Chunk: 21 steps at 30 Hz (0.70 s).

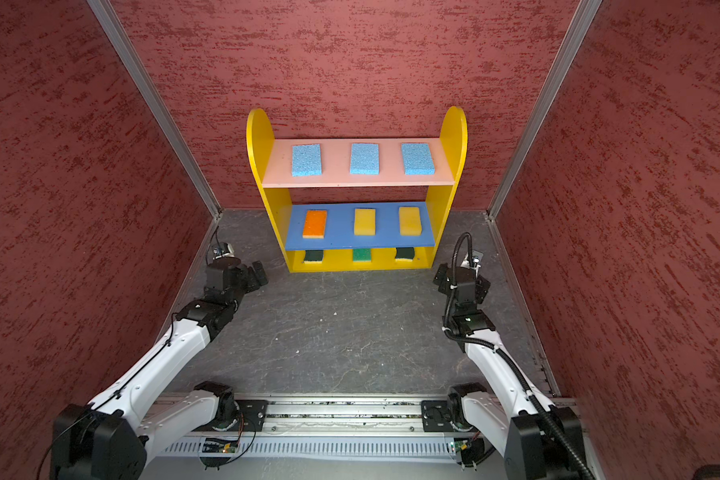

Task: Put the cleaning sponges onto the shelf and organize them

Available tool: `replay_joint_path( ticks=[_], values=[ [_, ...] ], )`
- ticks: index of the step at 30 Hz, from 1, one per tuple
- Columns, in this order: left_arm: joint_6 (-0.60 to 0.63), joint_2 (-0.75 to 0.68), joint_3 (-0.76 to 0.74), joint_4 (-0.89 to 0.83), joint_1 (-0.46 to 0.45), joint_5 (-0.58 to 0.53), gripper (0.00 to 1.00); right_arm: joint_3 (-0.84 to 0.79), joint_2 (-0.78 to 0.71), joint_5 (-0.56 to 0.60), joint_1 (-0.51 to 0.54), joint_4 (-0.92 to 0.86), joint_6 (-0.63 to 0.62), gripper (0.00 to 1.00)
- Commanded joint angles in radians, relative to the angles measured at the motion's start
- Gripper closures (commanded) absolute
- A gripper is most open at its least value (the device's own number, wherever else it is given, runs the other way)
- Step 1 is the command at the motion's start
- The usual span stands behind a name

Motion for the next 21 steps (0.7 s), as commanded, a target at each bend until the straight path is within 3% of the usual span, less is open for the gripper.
replay_joint_path(
  ticks=[1,9,15,21],
  values=[
    [0.128,0.001,-0.057,0.216,0.013,-0.052,0.00,-0.035,0.011,0.053,-0.001,0.159,-0.079,0.01],
    [0.154,0.064,-0.129,0.390,0.085,-0.046,0.00,-0.058,0.091,0.014,-0.017,0.284,-0.097,0.01],
    [0.180,0.123,-0.153,0.496,0.100,-0.042,0.00,-0.163,0.078,-0.025,-0.049,0.514,-0.144,0.01],
    [0.190,0.193,-0.167,0.574,0.116,-0.031,0.01,-0.210,0.107,-0.130,-0.107,0.627,-0.151,0.01]
  ],
)
